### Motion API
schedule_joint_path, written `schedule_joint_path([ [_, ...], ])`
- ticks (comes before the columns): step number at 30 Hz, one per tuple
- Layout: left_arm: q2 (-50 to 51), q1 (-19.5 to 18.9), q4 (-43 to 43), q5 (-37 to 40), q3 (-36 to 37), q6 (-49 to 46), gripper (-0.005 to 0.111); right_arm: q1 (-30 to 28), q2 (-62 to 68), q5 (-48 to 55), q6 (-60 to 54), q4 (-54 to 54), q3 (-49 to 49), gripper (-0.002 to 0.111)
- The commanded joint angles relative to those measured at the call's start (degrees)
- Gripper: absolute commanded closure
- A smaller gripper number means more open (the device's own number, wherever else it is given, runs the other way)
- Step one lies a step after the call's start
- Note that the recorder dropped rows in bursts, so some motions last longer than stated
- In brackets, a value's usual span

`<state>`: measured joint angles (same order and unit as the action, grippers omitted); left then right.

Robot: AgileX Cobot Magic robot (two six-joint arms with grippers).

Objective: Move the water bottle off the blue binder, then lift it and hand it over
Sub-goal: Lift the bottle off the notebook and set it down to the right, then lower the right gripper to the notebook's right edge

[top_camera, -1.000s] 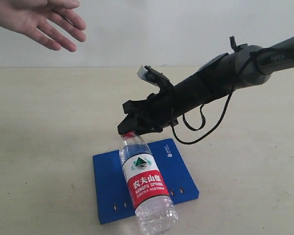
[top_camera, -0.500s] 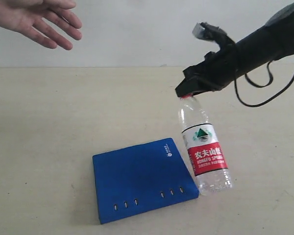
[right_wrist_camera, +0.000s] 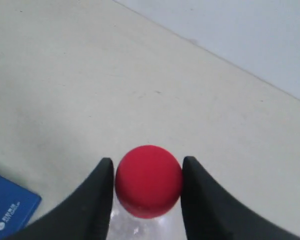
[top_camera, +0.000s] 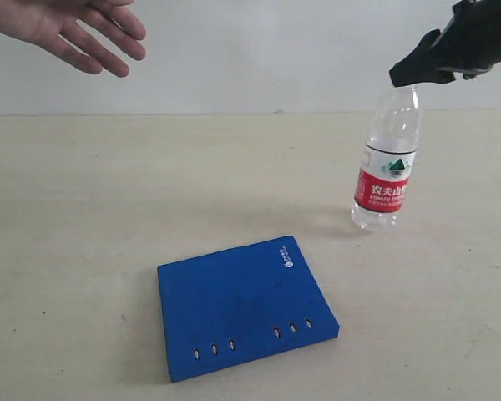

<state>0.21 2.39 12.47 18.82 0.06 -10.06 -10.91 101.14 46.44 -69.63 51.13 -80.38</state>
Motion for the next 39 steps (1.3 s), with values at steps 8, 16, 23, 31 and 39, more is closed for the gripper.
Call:
schedule_joint_path([
  [8, -0.2, 0.2, 0.1, -0.9, -0.1, 0.3, 0.101, -3.4, -2.4, 3.6, -1.0, -2.2, -0.3, 0.104],
  [16, -0.2, 0.2, 0.1, -0.9, -0.1, 0.3, 0.101, -3.4, -2.4, 0.7, 0.8, -5.8, -0.3, 0.104],
  [23, -0.2, 0.2, 0.1, -0.9, -0.1, 0.3, 0.101, -3.4, -2.4, 2.6, 0.8, -9.0, -0.3, 0.104],
  [31, -0.2, 0.2, 0.1, -0.9, -0.1, 0.3, 0.101, -3.4, -2.4, 5.3, 1.4, -9.1, -0.3, 0.104],
  [39, -0.2, 0.2, 0.1, -0.9, -0.1, 0.3, 0.101, -3.4, -2.4, 5.4, 2.0, -9.1, -0.3, 0.058],
])
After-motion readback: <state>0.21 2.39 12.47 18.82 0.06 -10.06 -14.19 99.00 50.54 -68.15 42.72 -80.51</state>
